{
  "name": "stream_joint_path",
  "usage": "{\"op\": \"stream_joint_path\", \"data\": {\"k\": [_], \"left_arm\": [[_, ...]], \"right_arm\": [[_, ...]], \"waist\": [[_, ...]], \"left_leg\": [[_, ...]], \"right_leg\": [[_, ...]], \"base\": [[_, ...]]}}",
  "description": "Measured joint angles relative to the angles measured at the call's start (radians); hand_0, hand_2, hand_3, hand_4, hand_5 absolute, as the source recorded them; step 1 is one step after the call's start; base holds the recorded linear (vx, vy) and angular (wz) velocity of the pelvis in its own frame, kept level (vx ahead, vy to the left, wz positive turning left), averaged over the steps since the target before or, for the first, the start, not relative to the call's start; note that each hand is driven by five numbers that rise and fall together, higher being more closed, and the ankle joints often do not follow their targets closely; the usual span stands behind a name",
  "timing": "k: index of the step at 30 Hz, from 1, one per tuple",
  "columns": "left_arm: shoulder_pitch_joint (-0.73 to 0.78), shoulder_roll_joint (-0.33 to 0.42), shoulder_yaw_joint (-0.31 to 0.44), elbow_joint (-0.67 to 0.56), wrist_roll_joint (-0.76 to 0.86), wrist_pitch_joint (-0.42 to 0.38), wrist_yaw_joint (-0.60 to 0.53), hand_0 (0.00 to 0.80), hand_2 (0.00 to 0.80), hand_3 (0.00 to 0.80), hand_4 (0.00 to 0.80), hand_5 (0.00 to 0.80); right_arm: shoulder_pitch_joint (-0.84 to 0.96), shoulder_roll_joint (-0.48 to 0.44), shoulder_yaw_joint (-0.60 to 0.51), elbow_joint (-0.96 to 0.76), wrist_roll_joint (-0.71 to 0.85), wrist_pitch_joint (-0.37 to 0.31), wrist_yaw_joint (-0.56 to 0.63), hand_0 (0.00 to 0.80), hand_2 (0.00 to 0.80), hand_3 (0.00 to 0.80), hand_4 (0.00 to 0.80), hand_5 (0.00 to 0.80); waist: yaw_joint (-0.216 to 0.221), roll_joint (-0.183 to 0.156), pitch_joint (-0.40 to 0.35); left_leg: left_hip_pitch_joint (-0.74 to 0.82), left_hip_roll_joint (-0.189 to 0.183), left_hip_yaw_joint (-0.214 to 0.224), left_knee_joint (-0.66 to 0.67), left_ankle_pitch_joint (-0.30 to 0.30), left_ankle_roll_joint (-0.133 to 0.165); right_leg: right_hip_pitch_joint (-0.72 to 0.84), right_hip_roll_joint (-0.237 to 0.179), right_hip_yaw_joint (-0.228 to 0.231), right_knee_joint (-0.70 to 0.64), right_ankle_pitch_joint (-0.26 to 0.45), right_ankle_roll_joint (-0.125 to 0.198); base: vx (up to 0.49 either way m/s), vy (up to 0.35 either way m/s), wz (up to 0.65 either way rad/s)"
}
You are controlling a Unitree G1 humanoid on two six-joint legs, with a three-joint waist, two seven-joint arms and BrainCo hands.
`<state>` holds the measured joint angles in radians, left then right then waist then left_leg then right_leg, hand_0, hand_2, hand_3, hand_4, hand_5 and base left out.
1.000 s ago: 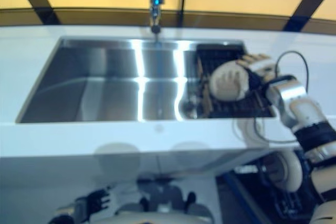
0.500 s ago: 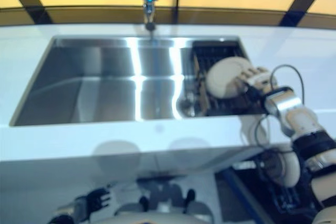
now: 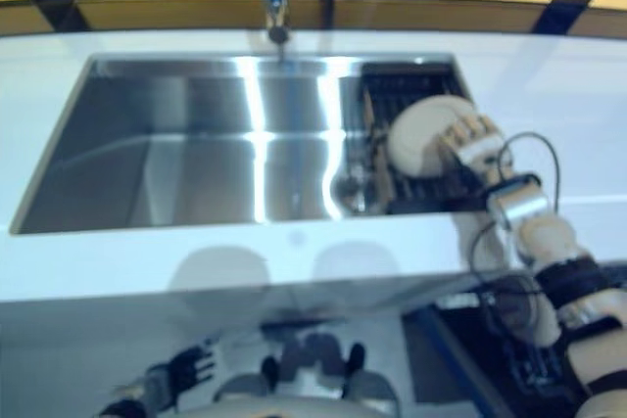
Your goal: Take plates into dishwasher
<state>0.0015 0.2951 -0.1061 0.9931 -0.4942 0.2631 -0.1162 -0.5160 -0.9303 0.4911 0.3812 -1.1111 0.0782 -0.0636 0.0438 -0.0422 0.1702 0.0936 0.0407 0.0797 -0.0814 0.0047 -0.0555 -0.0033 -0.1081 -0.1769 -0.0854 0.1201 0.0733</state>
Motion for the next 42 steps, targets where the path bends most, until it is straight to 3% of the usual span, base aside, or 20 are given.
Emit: {"op": "stream_joint_path", "data": {"k": [7, 18, 25, 38, 39, 40, 41, 42], "left_arm": [[-0.006, -0.019, -0.004, 0.013, -0.033, -0.026, 0.047, 0.0, 0.0, 0.0, 0.0, 0.0], [-0.015, 0.009, -0.012, -0.041, -0.052, 0.054, 0.045, 0.0, 0.0, 0.0, 0.0, 0.0], [-0.03, -0.008, -0.031, -0.011, -0.075, -0.022, 0.0, 0.0, 0.0, 0.0, 0.0, 0.0], [-0.072, 0.012, -0.038, -0.072, -0.178, 0.036, 0.019, 0.0, 0.0, 0.0, 0.0, 0.0], [-0.079, 0.015, -0.038, -0.072, -0.188, 0.036, 0.019, 0.0, 0.0, 0.0, 0.0, 0.0], [-0.086, 0.018, -0.038, -0.072, -0.19, 0.036, 0.018, 0.0, 0.0, 0.0, 0.0, 0.0], [-0.089, 0.021, -0.038, -0.072, -0.194, 0.036, 0.018, 0.0, 0.0, 0.0, 0.0, 0.0], [-0.09, 0.023, -0.037, -0.073, -0.196, 0.036, 0.017, 0.0, 0.0, 0.0, 0.0, 0.0]], "right_arm": [[-0.001, 0.058, -0.003, 0.057, -0.015, 0.106, -0.085, 0.0, 0.0, 0.0, 0.0, 0.0], [-0.118, 0.045, 0.034, 0.141, 0.01, 0.168, -0.137, 0.0, 0.0, 0.0, 0.0, 0.0], [-0.192, 0.039, 0.076, 0.187, 0.06, 0.232, -0.195, 0.0, 0.0, 0.0, 0.0, 0.0], [-0.371, -0.006, 0.205, 0.254, 0.149, 0.248, -0.162, 0.0, 0.0, 0.0, 0.0, 0.0], [-0.388, -0.008, 0.218, 0.261, 0.151, 0.248, -0.162, 0.05, 0.05, 0.05, 0.05, 0.05], [-0.4, -0.01, 0.228, 0.261, 0.152, 0.248, -0.162, 0.386, 0.386, 0.386, 0.386, 0.386], [-0.407, -0.011, 0.232, 0.26, 0.152, 0.248, -0.162, 0.772, 0.772, 0.772, 0.772, 0.772], [-0.414, -0.011, 0.233, 0.26, 0.152, 0.248, -0.161, 0.8, 0.8, 0.8, 0.8, 0.8]], "waist": [[0.0, 0.006, 0.02], [0.003, 0.039, 0.051], [0.006, 0.061, 0.071], [0.054, 0.074, 0.11], [0.054, 0.075, 0.117], [0.055, 0.075, 0.125], [0.056, 0.076, 0.128], [0.056, 0.076, 0.128]], "left_leg": [[-0.004, 0.002, 0.0, -0.001, 0.0, -0.001], [-0.031, 0.001, -0.004, 0.006, 0.001, -0.001], [-0.081, 0.001, -0.022, 0.024, 0.003, -0.002], [-0.121, 0.002, -0.03, 0.029, 0.007, -0.006], [-0.126, 0.002, -0.031, 0.031, 0.008, -0.006], [-0.127, 0.002, -0.031, 0.031, 0.008, -0.007], [-0.129, 0.003, -0.032, 0.031, 0.008, -0.007], [-0.132, 0.003, -0.033, 0.031, 0.008, -0.007]], "right_leg": [[0.001, 0.002, -0.001, -0.003, -0.004, 0.005], [-0.022, 0.0, -0.003, -0.003, 0.0, 0.0], [-0.059, -0.001, -0.021, 0.0, 0.006, -0.005], [-0.09, 0.0, -0.03, 0.0, 0.009, -0.009], [-0.094, 0.0, -0.031, 0.0, 0.01, -0.01], [-0.094, 0.0, -0.031, 0.0, 0.01, -0.01], [-0.095, 0.0, -0.032, 0.0, 0.01, -0.01], [-0.098, 0.0, -0.033, 0.0, 0.01, -0.01]], "base": [[-0.017, -0.042, 0.0], [-0.034, 0.002, 0.0], [-0.087, -0.024, 0.06], [-0.059, 0.007, 0.02], [-0.051, -0.001, 0.02], [-0.044, 0.002, 0.03], [-0.044, 0.006, 0.03], [-0.03, 0.004, 0.03]]}}
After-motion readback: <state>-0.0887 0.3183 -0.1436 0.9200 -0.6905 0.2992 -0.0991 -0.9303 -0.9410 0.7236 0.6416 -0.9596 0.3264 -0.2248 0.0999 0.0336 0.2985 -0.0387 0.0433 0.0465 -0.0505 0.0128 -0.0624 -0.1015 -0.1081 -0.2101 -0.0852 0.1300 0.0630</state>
